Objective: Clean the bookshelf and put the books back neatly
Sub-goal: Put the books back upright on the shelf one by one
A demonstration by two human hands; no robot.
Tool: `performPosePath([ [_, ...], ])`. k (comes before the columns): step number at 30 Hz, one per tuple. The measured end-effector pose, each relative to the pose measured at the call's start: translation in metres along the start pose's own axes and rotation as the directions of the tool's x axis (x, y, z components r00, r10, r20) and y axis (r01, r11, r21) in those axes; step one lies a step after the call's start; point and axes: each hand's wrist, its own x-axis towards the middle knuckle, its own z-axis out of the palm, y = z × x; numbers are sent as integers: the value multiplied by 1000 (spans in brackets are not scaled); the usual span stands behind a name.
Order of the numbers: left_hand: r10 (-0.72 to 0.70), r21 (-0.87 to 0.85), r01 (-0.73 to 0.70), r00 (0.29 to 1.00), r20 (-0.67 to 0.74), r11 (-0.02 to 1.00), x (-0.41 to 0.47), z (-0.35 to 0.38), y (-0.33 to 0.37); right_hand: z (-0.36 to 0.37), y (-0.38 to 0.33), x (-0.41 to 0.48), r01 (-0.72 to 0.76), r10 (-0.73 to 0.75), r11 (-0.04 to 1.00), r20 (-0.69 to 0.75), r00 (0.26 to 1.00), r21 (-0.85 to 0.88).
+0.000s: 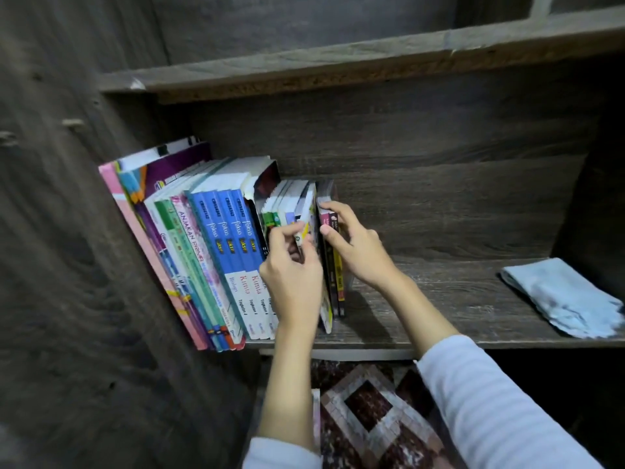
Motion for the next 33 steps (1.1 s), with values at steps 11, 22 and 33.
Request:
performPosePath([
  [11,-263,275,176,910,320,945,-27,-17,4,2,-6,1,-29,30,1000,43,999,-9],
  [22,-298,401,110,845,444,910,-39,-38,22,50,31,-65,-389,389,921,118,913,-31],
  [33,-241,219,130,743,624,967,6,-95,28,68,22,-66,-386,386,923,-12,923,-3],
])
